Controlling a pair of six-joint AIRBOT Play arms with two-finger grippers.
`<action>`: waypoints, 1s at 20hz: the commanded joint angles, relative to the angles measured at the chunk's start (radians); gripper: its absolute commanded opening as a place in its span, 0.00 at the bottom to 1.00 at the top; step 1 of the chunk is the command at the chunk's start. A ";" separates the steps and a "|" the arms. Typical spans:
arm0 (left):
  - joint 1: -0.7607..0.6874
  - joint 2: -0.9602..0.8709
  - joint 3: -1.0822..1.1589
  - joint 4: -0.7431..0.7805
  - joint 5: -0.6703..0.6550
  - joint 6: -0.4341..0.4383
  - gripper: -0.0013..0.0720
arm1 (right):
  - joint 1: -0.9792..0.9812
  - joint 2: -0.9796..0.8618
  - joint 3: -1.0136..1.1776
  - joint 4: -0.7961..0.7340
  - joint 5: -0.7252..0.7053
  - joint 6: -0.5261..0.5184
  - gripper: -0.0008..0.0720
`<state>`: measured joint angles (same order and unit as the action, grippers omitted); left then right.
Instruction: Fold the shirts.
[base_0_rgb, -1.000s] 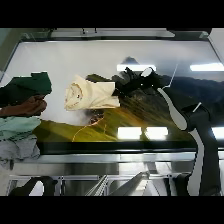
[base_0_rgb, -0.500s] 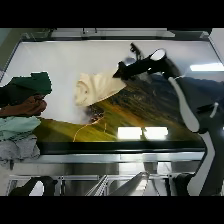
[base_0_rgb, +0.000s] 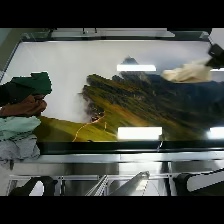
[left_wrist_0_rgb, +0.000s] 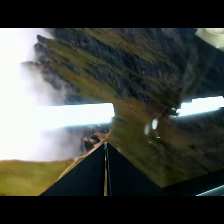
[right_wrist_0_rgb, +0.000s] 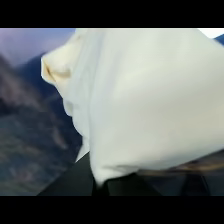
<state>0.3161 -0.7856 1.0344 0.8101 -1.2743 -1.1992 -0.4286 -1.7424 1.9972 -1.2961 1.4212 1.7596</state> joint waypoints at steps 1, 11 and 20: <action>0.000 0.001 0.000 -0.001 -0.002 0.002 0.04 | -0.216 0.019 -0.063 -0.122 0.077 0.033 0.03; 0.000 0.001 -0.003 -0.002 -0.005 0.002 0.04 | -0.463 0.281 -0.813 -0.285 -0.292 0.140 0.03; 0.000 0.001 -0.003 -0.002 -0.005 0.002 0.04 | -0.462 0.325 -0.964 -0.273 -0.263 0.140 0.42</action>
<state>0.3161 -0.7853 1.0321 0.8074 -1.2797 -1.1973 -0.8871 -1.4437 1.0557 -1.5288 1.1172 1.8984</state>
